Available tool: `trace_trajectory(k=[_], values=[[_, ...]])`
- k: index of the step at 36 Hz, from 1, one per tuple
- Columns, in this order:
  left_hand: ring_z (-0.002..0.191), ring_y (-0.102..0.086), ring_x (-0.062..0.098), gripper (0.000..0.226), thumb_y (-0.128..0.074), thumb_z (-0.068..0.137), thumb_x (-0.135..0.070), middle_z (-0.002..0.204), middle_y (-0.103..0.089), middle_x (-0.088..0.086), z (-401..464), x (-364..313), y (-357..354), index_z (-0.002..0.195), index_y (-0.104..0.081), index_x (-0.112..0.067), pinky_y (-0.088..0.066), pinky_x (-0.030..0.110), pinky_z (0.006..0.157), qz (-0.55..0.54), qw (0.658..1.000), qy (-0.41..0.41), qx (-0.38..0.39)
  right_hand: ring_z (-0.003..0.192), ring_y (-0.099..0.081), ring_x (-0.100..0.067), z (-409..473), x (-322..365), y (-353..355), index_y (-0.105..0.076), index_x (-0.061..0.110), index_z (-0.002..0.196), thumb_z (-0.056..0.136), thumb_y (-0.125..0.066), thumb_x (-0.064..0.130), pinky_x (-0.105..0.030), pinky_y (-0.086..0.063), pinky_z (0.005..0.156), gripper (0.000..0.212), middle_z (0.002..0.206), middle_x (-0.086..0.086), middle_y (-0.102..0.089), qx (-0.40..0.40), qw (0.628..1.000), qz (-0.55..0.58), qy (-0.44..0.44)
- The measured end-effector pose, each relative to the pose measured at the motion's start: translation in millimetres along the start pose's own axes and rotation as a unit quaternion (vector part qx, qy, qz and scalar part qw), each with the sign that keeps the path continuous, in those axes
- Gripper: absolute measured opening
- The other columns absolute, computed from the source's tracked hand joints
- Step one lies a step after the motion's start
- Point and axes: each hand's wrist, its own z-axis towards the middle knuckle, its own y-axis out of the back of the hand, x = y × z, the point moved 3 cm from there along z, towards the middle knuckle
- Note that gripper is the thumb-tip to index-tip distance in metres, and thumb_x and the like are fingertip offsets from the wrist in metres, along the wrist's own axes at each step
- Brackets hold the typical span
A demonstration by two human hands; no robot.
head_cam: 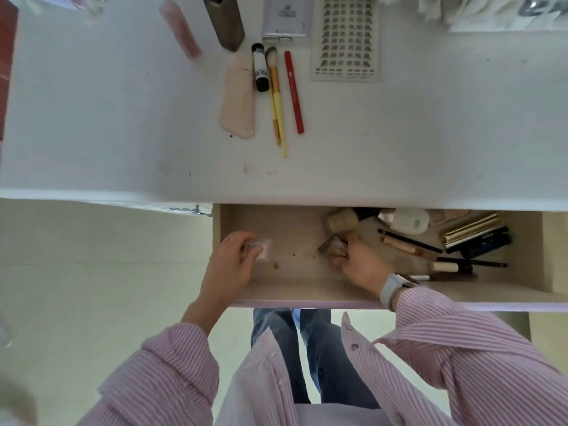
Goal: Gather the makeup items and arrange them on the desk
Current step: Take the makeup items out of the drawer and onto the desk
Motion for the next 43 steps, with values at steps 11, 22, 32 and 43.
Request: trace_trajectory(k=[11,22,32,43], values=[[0.080,-0.061,0.012,0.025,-0.055,0.090,-0.009,0.091,-0.061,-0.005,42.9,-11.1,97.9,0.112,-0.052,-0.019,-0.051,0.024,0.074,-0.227,0.933,0.077,-0.270,0.081,-0.052,0.003,-35.4,131.8,59.5,-0.041,0.028,0.106,0.093,-0.053,0.020,-0.006,-0.040,0.063,0.019,0.092,0.018,-0.053,0.017,0.963,0.184,0.197],[0.083,-0.057,0.006,0.018,-0.058,0.089,-0.016,0.094,-0.061,-0.007,140.5,19.2,163.6,0.105,-0.062,-0.011,-0.035,0.000,0.066,-0.173,0.943,0.090,-0.270,0.107,-0.053,-0.021,28.2,281.0,87.9,-0.042,0.013,0.130,0.092,-0.052,0.019,-0.029,-0.043,0.088,0.041,0.121,-0.007,-0.055,-0.128,0.952,0.142,0.239],[0.108,-0.055,0.024,0.030,-0.051,0.090,-0.013,0.113,-0.065,0.006,183.7,20.5,175.8,0.119,-0.059,-0.009,-0.036,0.021,0.085,-0.077,0.963,0.042,-0.253,0.115,-0.038,-0.032,60.3,316.0,112.7,-0.039,0.010,0.137,0.090,-0.046,0.005,-0.033,-0.031,0.096,0.048,0.122,-0.016,-0.047,-0.297,0.915,-0.120,0.247],[0.107,-0.047,0.041,0.034,-0.056,0.086,-0.007,0.127,-0.049,0.023,164.4,29.1,148.6,0.119,-0.060,-0.003,-0.046,0.049,0.091,0.030,0.978,-0.086,-0.190,0.129,-0.041,-0.034,51.6,283.0,68.5,-0.054,0.004,0.125,0.077,-0.058,0.003,-0.050,-0.035,0.107,0.048,0.134,-0.018,-0.049,-0.312,0.856,-0.205,0.357]])
